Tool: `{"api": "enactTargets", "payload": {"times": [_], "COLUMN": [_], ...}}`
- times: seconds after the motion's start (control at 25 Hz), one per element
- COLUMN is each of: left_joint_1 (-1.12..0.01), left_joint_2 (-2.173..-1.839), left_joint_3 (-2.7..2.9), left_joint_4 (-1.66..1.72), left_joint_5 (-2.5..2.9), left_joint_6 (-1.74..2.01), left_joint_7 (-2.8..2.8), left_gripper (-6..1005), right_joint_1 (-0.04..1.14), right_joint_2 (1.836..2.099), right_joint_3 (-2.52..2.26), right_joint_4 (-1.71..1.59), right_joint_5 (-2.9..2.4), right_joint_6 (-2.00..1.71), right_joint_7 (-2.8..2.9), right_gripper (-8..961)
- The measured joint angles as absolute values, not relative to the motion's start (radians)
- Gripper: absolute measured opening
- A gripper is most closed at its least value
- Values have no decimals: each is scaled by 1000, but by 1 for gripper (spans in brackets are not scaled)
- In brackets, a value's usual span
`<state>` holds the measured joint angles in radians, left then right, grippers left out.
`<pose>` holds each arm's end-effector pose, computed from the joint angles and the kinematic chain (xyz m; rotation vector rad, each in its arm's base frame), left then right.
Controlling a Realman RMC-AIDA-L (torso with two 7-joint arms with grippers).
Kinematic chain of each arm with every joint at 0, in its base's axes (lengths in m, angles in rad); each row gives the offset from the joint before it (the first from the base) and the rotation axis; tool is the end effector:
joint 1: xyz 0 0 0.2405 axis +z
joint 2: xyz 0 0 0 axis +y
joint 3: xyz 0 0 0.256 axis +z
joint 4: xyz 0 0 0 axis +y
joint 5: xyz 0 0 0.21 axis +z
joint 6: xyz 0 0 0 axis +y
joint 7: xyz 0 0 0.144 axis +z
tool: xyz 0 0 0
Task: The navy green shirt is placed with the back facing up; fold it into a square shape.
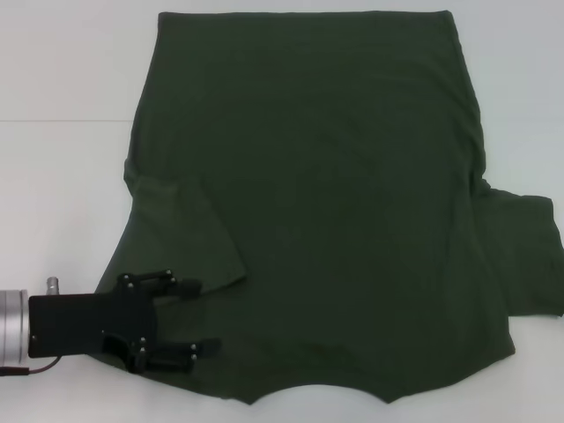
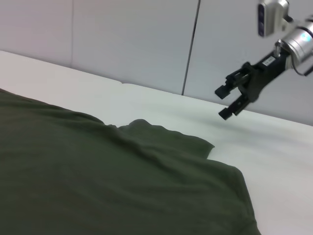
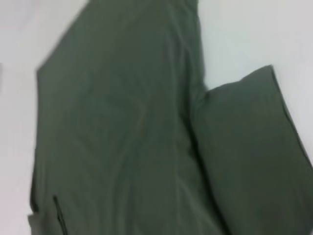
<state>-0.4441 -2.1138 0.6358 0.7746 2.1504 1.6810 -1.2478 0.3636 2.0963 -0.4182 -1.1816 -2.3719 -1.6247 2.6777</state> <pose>-0.2826 0.2936 0.0023 -2.8274 -0.4579 -0.5722 0.3367 0.2902 0.1074 -1.7003 2.0198 0.5624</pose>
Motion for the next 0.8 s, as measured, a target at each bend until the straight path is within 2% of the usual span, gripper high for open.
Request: {"api": "enactTargets", "payload": {"times": [0.24, 0.8], "left_joint_1": [-445, -445], "left_joint_2": [-2114, -2117], "left_joint_3": [631, 630], "left_joint_4": [773, 774], "left_joint_5": [2141, 2140], "left_joint_6": [1673, 1670], "left_joint_7": [-1248, -1247], "left_gripper": [882, 882], "right_joint_1": [291, 281], "right_joint_2": [2089, 2078], "right_joint_3": [-341, -154], "right_joint_4": [-976, -771], "right_joint_5": [-2249, -2219], "right_joint_6": [-1546, -1504], "right_joint_7": [2573, 2453], "right_gripper": [926, 924]}}
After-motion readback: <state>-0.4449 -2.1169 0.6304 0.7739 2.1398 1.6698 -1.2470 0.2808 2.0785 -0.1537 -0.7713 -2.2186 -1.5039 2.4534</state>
